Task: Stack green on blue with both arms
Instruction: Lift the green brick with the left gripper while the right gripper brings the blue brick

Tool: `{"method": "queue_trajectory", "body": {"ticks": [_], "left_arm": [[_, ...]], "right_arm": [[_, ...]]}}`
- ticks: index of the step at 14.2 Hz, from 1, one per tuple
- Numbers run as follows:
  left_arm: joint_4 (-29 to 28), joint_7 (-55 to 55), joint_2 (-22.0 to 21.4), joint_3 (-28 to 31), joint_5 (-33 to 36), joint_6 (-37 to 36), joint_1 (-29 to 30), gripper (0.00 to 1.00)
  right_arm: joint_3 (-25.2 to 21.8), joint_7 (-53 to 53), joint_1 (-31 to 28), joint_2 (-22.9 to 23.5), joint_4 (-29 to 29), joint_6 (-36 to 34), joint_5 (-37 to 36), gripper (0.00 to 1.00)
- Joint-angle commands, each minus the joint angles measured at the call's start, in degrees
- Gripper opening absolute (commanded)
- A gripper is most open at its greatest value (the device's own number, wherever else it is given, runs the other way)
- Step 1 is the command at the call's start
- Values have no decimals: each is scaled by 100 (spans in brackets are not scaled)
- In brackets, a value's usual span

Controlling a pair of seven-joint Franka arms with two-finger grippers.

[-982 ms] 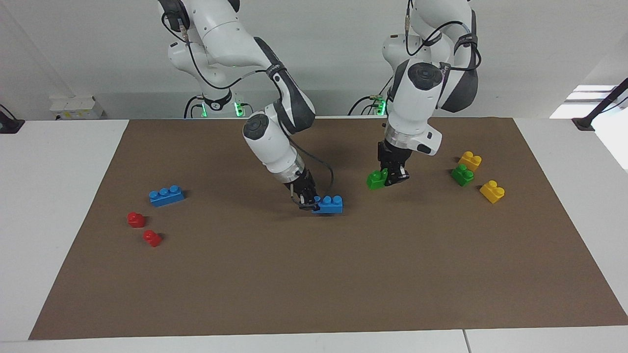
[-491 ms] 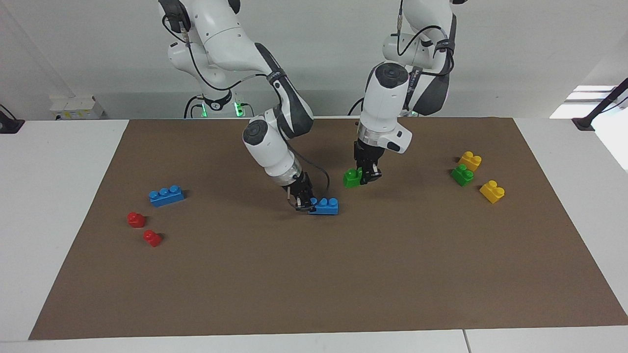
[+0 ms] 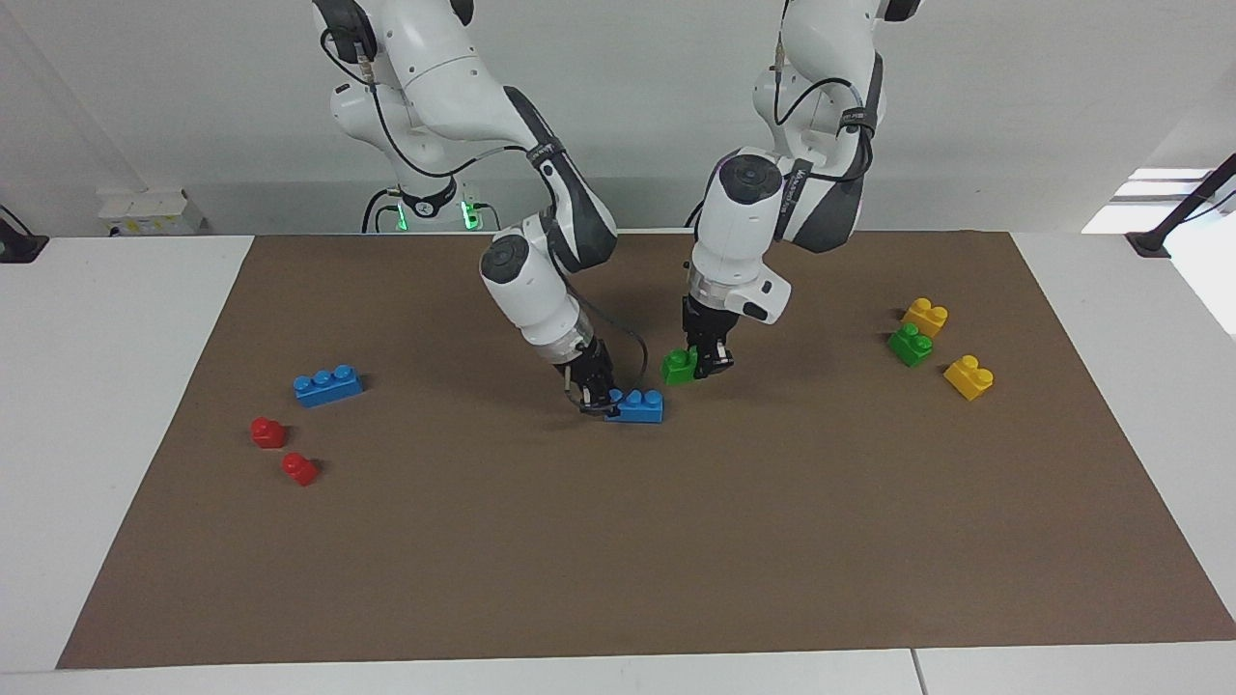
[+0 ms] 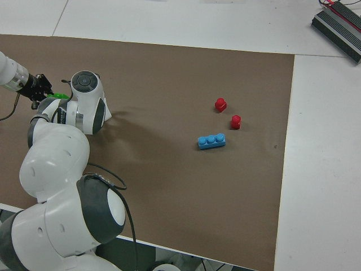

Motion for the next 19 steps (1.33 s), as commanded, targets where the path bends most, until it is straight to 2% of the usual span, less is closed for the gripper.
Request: {"method": "queue_trajectory", "body": {"ticks": [1, 6, 19], "left_arm": [[438, -295, 471, 99, 143, -36, -242, 0], [668, -287, 815, 90, 459, -27, -374, 0], [633, -296, 973, 99, 573, 52, -559, 0]], "right_arm": [[-5, 70, 106, -126, -201, 159, 124, 0], [-5, 44, 106, -135, -306, 273, 124, 0], [-5, 17, 62, -135, -315, 300, 124, 0]]}}
